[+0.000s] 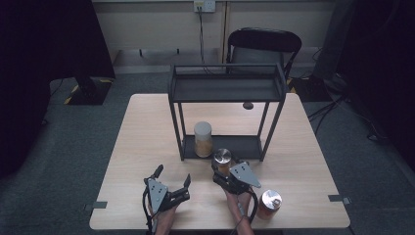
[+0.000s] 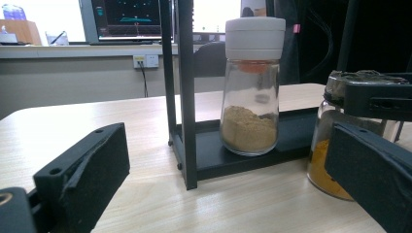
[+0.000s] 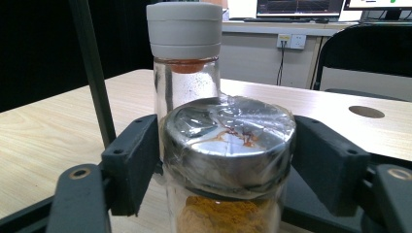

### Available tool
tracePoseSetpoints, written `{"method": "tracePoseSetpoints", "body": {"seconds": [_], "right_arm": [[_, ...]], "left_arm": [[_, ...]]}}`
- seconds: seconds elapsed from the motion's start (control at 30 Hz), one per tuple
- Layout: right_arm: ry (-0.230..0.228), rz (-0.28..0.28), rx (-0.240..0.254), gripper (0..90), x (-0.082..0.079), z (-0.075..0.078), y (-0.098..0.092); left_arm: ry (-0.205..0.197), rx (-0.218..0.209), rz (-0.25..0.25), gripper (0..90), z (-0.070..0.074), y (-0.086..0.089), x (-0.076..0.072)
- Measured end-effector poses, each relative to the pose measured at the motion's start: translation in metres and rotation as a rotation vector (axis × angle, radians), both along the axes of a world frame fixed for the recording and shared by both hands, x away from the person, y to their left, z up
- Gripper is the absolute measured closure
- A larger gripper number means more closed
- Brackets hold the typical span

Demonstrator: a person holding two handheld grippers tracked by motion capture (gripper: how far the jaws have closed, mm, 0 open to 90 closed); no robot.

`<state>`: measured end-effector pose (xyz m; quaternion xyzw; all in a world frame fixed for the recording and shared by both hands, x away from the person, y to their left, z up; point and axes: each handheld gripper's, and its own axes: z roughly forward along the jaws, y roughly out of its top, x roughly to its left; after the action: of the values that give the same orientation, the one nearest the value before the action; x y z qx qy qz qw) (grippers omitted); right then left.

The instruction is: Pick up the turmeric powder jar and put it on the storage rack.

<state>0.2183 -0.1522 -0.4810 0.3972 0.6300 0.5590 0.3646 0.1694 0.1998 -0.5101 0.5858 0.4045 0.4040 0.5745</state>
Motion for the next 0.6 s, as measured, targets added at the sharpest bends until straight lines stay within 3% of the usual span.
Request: {"method": "tracePoseSetpoints", "body": {"seconds": [0.6], "right_arm": [[0.011,0.003,-0.016,34.2,0.0041,0.0022,0.0003]], "left_arm": [[-0.002,-0.001,-0.001,2.0,-0.0003,0.0000,-0.0001]]}}
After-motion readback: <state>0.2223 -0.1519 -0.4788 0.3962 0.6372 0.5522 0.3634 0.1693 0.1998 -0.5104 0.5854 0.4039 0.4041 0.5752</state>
